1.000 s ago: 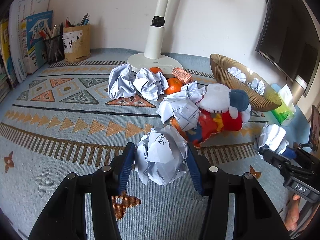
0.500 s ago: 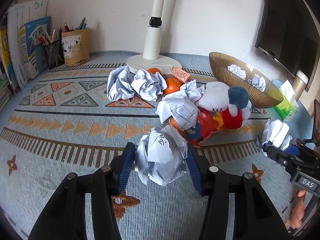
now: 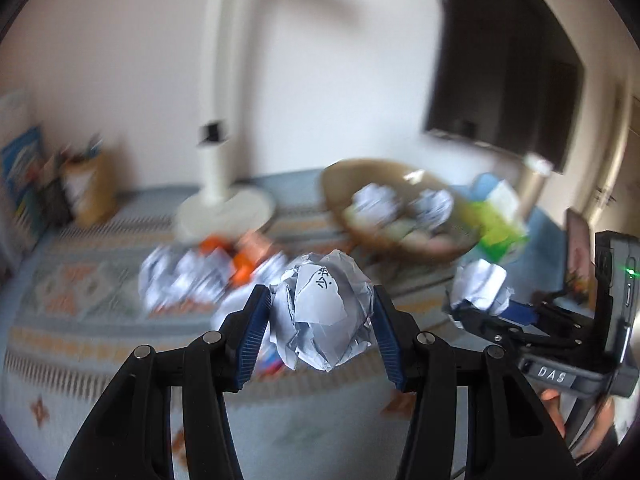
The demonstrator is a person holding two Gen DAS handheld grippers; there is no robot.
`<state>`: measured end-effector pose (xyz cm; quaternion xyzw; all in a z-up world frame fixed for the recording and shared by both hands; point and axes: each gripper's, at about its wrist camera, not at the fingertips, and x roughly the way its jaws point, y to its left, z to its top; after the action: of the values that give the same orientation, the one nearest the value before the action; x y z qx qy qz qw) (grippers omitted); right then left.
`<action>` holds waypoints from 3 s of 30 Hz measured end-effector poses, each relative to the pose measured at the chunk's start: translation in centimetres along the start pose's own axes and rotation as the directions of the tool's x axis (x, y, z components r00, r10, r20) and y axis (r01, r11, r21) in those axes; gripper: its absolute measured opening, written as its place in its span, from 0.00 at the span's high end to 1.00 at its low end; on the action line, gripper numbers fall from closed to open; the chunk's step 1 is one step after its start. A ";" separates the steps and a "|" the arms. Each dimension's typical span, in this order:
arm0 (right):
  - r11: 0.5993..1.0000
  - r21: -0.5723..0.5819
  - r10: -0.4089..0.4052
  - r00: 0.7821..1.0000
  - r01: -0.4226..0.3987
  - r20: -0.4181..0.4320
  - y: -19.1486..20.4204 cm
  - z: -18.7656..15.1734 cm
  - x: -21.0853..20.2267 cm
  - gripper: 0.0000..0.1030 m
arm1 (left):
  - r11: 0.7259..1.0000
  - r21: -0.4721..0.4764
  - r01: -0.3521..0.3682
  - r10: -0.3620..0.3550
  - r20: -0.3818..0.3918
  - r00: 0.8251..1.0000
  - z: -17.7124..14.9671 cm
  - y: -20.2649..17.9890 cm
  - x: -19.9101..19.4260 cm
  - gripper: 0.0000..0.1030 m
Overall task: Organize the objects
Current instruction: 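Carry both paper balls over the gold bowl and open both grippers, then move both open grippers back toward the toy pile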
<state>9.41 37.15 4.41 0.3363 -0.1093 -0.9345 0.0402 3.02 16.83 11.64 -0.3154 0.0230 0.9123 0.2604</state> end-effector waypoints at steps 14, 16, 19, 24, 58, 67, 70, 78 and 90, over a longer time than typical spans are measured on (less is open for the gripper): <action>0.952 0.223 -0.239 0.963 0.207 0.126 -8.3 12.0 -0.2 0.44 | 0.991 -0.018 0.134 -0.135 -0.083 0.987 8.8 -6.7 12.6 0.47; 0.960 0.199 -0.223 0.969 0.198 0.110 -8.3 13.0 1.2 0.27 | 0.994 -0.021 0.110 -0.111 -0.088 0.990 9.1 -6.9 13.3 0.28; 0.951 0.211 -0.247 0.965 0.224 0.092 -9.3 12.9 2.3 0.23 | 0.992 -0.044 0.115 -0.118 -0.076 0.990 9.1 -6.1 12.9 0.24; 0.963 0.215 -0.179 0.981 0.161 0.069 -9.3 10.3 1.5 0.23 | 0.991 -0.068 0.117 -0.120 -0.038 0.992 7.4 -4.3 9.1 0.24; 0.994 0.101 0.048 0.995 -0.040 -0.083 -1.4 -1.2 6.3 0.12 | 0.897 -0.275 -0.346 0.346 -0.052 0.937 -8.2 9.8 1.2 0.01; 0.992 0.116 0.052 0.995 -0.042 -0.085 -1.6 -1.2 6.3 0.12 | 0.902 -0.271 -0.337 0.335 -0.055 0.941 -8.3 9.6 1.5 0.01; 0.993 0.115 0.047 0.995 -0.037 -0.087 -1.6 -1.2 6.4 0.12 | 0.901 -0.280 -0.332 0.330 -0.055 0.942 -8.4 9.7 1.5 0.01; 0.992 0.124 0.038 0.995 -0.027 -0.094 -1.9 -1.1 6.7 0.12 | 0.904 -0.289 -0.316 0.317 -0.046 0.947 -8.4 9.8 1.2 0.01; 0.992 0.125 0.042 0.995 -0.030 -0.091 -2.1 -1.1 6.6 0.12 | 0.904 -0.292 -0.312 0.314 -0.042 0.949 -8.5 9.8 1.2 0.01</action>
<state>5.00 38.04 -0.99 0.3794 -0.1710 -0.9084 0.0413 2.18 7.14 2.95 -0.3401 -0.0640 0.9362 0.0609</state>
